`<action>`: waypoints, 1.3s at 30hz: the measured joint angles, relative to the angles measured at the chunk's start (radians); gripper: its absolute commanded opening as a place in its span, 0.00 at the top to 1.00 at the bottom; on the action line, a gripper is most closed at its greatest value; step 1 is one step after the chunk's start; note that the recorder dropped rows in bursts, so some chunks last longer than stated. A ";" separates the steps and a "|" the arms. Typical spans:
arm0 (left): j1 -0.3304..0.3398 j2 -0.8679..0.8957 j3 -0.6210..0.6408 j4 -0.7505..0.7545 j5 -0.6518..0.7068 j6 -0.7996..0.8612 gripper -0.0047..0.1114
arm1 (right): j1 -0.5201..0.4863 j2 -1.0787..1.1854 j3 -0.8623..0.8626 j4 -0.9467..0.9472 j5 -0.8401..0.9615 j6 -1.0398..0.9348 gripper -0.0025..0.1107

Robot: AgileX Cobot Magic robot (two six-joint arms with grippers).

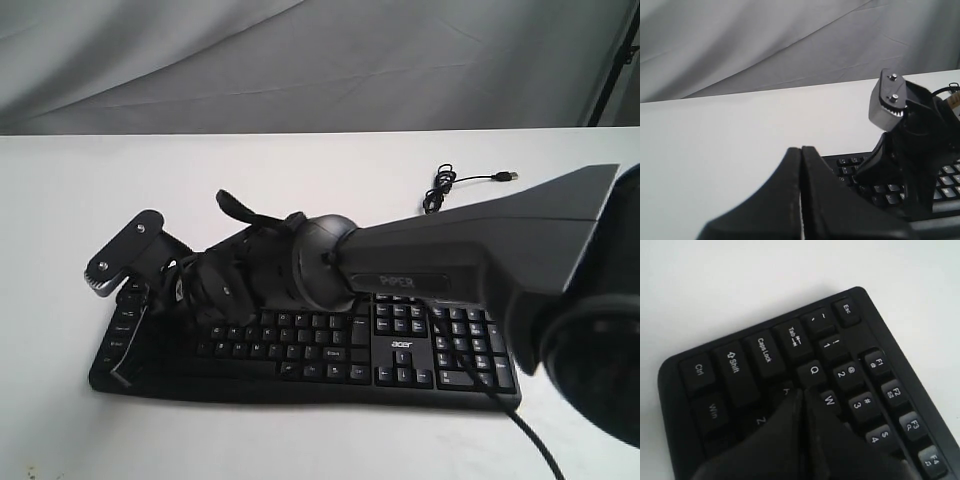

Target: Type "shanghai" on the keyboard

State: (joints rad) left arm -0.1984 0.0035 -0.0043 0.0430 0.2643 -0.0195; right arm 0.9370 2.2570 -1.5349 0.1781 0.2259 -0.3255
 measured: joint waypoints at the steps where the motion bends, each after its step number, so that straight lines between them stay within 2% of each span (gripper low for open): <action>1: 0.000 0.000 0.000 0.000 0.000 0.000 0.96 | 0.000 -0.022 0.015 0.000 -0.007 0.000 0.98; 5: 0.000 0.000 0.000 0.000 0.000 0.000 0.96 | -0.025 -0.154 0.174 0.020 -0.061 0.000 0.98; 11: 0.000 0.000 0.000 0.000 0.000 0.000 0.96 | -0.070 -0.180 0.306 0.041 -0.114 0.000 0.98; 39: 0.000 0.000 0.000 0.000 0.000 0.000 0.96 | -0.070 -0.180 0.321 0.047 -0.128 -0.007 0.98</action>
State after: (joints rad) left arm -0.1984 0.0035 -0.0043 0.0430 0.2643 -0.0195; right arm 0.8671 2.0768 -1.2138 0.2251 0.0983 -0.3327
